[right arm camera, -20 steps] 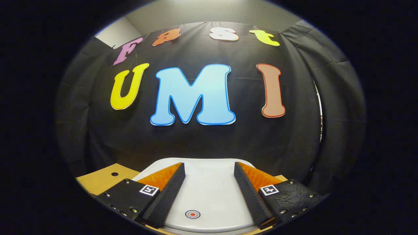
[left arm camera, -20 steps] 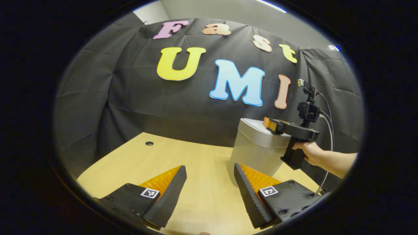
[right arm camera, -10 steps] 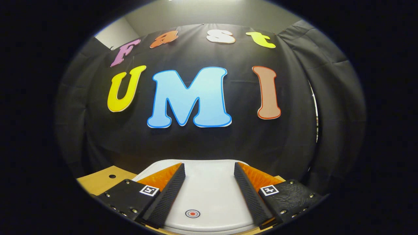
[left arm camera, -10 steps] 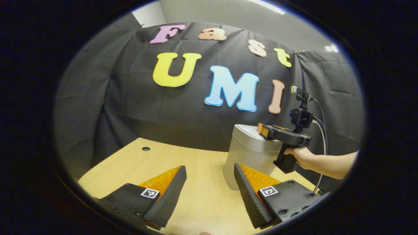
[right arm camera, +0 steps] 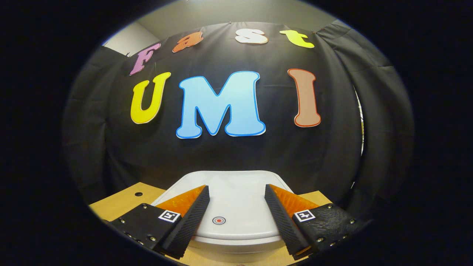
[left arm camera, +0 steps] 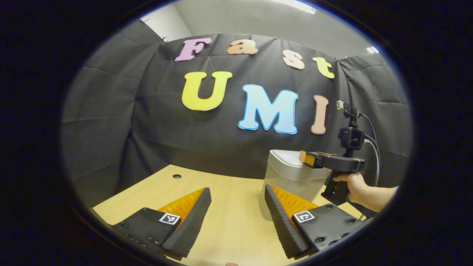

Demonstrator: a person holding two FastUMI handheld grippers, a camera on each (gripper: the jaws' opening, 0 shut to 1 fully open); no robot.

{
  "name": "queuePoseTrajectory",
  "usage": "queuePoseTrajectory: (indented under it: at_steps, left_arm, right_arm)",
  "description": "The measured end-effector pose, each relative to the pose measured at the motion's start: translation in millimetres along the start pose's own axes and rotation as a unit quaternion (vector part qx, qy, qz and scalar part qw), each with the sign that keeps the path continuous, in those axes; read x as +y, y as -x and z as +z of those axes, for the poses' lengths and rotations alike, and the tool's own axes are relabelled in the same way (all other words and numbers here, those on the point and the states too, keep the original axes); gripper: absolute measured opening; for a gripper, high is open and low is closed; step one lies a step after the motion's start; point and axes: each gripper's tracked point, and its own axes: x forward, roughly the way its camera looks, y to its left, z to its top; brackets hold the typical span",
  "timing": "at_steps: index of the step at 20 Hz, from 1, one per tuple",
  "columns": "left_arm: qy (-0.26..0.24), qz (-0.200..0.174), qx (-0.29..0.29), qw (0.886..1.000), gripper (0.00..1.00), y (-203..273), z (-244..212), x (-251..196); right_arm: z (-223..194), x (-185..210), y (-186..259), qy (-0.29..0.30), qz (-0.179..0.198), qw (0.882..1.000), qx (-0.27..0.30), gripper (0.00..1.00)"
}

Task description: Press the lid of the desktop garbage bin to open it, pick up the crumpled paper on the desktop and throw it into the bin, then pick up the pop can on the desktop and drop it into the bin, and finally close the garbage bin lid.

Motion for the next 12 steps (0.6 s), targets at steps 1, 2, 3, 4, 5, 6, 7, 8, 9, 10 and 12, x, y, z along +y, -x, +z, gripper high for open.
queuePoseTrajectory:
  at_steps: [1,2,3,4,5,6,7,8,9,10,12]
  left_arm:
    - [-0.001,0.008,0.0,1.0,0.96,1,-1,-2]
    - [-0.002,0.016,0.002,1.0,0.96,2,-3,-7]
    - [-0.004,0.023,0.0,1.0,0.96,3,-3,-11]
    - [-0.007,0.029,-0.002,1.0,0.96,3,-3,-15]
    - [-0.01,0.036,-0.003,0.999,0.96,4,-3,-18]
    - [-0.014,0.041,-0.004,0.999,0.96,4,-3,-21]
    - [-0.016,0.044,-0.005,0.999,0.96,4,-5,-25]
    - [-0.018,0.045,-0.008,0.999,0.96,3,-4,-28]
    - [-0.018,0.043,-0.01,0.999,0.96,2,-2,-33]
    - [-0.019,0.04,-0.01,0.999,0.96,0,-2,-37]
    - [-0.026,0.031,-0.014,0.999,0.96,-5,-1,-39]
  right_arm:
    - [0,-1,7,0.009,0.006,1.0,0.001,0.96]
    - [1,-3,14,0.019,0.011,1.0,-0.001,0.96]
    - [3,-4,23,0.029,0.019,0.999,-0.004,0.96]
    - [4,-6,31,0.037,0.027,0.999,-0.007,0.96]
    - [5,-8,41,0.043,0.034,0.998,-0.012,0.96]
    - [7,-11,50,0.047,0.039,0.998,-0.015,0.96]
    - [9,-13,60,0.048,0.042,0.998,-0.018,0.96]
    - [12,-13,71,0.047,0.048,0.997,-0.024,0.96]
    - [14,-13,82,0.045,0.051,0.997,-0.027,0.96]
    - [16,-13,92,0.043,0.054,0.997,-0.029,0.96]
    - [21,-13,112,0.044,0.056,0.997,-0.037,0.96]
